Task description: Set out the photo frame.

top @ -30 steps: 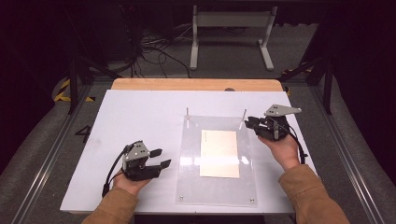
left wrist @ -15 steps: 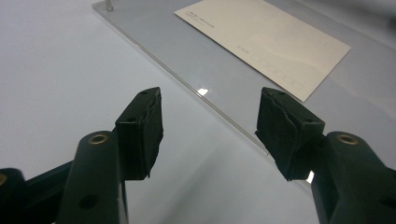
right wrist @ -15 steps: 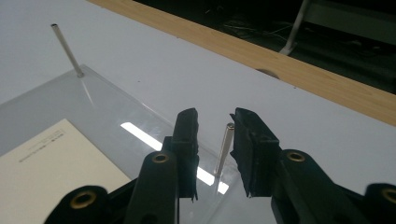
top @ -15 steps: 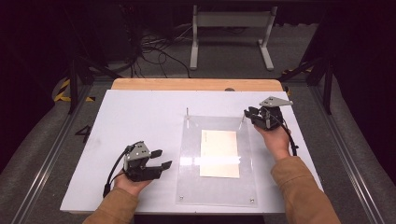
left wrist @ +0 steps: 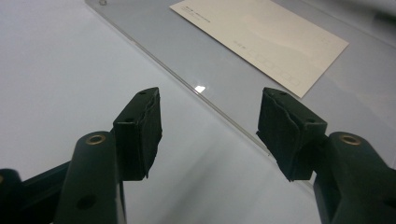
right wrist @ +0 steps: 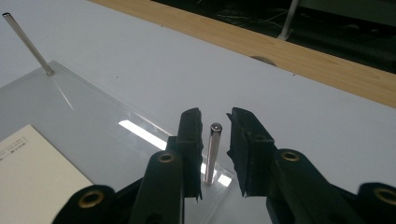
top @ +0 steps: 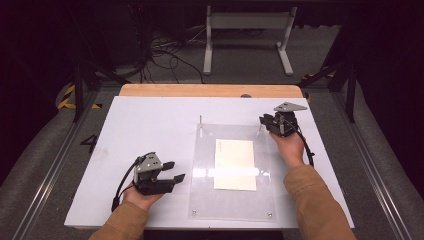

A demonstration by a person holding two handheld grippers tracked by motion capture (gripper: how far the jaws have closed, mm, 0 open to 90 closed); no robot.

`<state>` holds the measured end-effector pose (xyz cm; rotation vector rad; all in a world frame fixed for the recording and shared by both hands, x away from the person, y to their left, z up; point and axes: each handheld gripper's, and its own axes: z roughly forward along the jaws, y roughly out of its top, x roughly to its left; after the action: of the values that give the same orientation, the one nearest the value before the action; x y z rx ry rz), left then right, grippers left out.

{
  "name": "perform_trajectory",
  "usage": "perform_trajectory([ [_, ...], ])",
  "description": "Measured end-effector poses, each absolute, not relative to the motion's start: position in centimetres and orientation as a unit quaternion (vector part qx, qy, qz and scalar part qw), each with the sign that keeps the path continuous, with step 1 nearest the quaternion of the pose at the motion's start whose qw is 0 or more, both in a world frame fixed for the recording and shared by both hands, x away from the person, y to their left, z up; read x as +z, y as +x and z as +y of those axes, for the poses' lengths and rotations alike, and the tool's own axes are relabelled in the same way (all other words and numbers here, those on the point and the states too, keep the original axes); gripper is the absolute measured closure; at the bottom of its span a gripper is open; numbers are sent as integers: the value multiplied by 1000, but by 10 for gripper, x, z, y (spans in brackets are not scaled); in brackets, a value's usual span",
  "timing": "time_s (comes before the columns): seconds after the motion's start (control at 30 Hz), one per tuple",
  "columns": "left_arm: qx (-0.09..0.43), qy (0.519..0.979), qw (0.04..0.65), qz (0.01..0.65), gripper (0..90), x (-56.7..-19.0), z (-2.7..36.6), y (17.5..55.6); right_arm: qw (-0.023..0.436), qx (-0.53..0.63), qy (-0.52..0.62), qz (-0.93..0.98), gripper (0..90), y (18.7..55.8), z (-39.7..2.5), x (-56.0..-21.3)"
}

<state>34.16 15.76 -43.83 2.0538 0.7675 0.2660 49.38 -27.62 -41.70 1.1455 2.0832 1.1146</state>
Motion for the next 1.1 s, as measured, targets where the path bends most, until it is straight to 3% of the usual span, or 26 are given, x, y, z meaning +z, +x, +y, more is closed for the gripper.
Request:
perform_trajectory([
  [0.2, 102, 831, 449, 311, 394, -439, 157, 340, 251, 403, 420, 773, 834, 497, -274, -424],
  [1.1, 102, 840, 441, 299, 371, -444, 152, 338, 224, 419, 455, 754, 858, 512, -276, -427],
])
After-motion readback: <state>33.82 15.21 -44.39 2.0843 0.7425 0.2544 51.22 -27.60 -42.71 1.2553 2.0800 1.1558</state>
